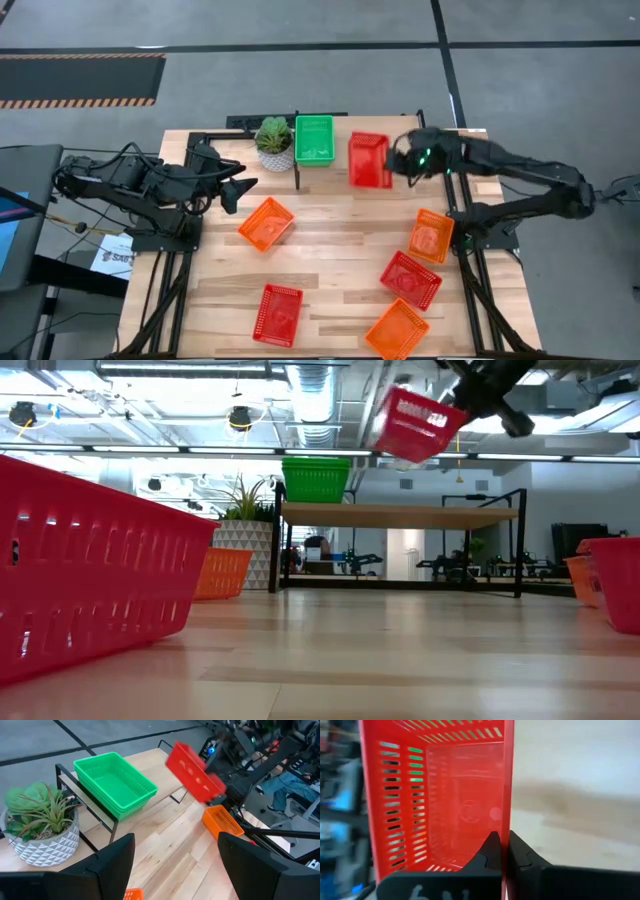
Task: Stack baskets on shelf by color
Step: Put the top red bin on the shelf
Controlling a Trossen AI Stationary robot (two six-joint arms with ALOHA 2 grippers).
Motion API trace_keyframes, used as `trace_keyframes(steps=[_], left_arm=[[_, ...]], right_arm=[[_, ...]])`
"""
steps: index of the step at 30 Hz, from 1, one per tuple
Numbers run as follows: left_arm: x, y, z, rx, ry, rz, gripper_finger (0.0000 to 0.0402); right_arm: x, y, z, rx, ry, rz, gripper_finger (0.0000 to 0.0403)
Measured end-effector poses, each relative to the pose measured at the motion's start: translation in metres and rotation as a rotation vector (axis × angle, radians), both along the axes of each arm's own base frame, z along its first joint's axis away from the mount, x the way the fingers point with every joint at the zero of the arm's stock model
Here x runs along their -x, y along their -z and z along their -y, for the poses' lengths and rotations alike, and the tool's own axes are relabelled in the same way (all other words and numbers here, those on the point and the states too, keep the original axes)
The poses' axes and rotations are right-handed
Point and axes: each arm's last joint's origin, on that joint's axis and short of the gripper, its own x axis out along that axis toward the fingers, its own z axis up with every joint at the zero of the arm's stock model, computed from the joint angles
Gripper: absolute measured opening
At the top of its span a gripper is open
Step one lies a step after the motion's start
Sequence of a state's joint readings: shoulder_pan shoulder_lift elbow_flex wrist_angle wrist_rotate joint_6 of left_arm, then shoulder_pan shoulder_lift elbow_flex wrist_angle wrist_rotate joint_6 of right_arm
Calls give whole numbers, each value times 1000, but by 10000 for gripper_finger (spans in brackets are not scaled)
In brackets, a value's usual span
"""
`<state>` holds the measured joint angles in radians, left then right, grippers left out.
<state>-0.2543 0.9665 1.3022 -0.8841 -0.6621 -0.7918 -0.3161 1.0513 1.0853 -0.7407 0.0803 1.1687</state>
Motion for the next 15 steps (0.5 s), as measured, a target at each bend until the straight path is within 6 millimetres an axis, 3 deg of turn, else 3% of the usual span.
trace_keyframes(steps=[7,15], left_arm=[[0,0,0,6,-2,3,274],[0,0,0,6,-3,3,274]], right_arm=[[-11,-32,52,55,24,-154,5],[-41,-16,102,-18,-9,-286,10]])
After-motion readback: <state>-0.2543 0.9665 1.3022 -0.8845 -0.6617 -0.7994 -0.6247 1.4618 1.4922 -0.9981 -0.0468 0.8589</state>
